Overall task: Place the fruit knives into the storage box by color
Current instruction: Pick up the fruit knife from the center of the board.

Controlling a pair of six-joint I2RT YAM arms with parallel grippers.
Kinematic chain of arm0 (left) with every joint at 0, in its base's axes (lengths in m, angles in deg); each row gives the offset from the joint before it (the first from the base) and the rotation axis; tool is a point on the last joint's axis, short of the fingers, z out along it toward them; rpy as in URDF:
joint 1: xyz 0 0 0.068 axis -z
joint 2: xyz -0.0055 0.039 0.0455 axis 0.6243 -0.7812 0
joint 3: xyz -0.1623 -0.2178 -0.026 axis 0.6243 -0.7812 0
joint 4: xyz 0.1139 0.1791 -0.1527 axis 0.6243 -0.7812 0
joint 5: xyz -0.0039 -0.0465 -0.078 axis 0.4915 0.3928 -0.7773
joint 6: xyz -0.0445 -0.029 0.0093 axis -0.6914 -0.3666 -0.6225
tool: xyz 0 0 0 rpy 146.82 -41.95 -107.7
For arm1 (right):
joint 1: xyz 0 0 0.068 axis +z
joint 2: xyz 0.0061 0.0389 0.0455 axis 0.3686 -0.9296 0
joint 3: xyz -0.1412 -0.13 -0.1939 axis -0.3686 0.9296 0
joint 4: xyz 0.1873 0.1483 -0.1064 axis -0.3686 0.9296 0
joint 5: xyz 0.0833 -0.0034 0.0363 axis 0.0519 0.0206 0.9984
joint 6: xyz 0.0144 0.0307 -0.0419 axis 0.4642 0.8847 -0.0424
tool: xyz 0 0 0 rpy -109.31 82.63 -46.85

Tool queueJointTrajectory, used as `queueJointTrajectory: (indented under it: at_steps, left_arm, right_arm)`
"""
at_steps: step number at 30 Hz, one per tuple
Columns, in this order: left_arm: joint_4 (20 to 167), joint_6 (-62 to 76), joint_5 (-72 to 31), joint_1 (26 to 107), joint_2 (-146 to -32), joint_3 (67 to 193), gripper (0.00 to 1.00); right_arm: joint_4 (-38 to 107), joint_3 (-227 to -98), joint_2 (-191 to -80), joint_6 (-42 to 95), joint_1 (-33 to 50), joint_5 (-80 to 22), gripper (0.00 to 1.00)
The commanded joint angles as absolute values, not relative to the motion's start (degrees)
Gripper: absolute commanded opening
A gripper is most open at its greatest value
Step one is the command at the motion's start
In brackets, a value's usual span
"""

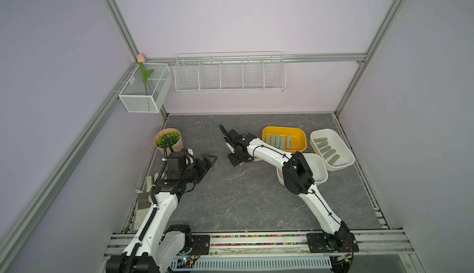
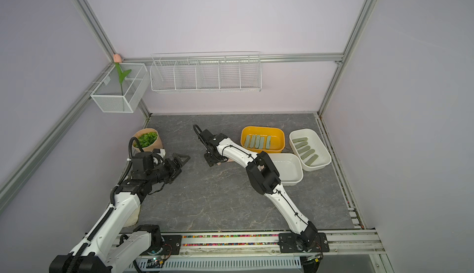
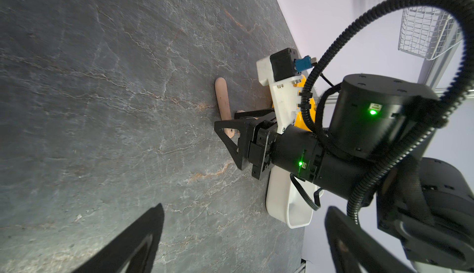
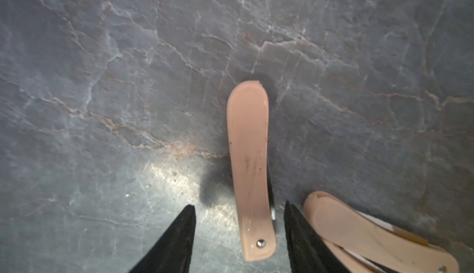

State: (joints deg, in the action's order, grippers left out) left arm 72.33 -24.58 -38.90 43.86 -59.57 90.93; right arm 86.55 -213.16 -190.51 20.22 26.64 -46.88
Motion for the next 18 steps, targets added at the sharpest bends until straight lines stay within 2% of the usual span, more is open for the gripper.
queueJointTrajectory:
  at_steps: [1, 18]
  left_arm:
    - [71.7, -24.1, -39.6, 43.5, -59.4, 91.4, 0.99]
    - [70.9, -24.6, -39.1, 43.5, -59.6, 92.2, 0.99]
  right_arm:
    - [88.5, -214.9, -192.4, 18.7, 26.9, -47.1, 0.56]
    - [89.8, -215.9, -193.8, 19.4, 27.6, -45.8, 0.33]
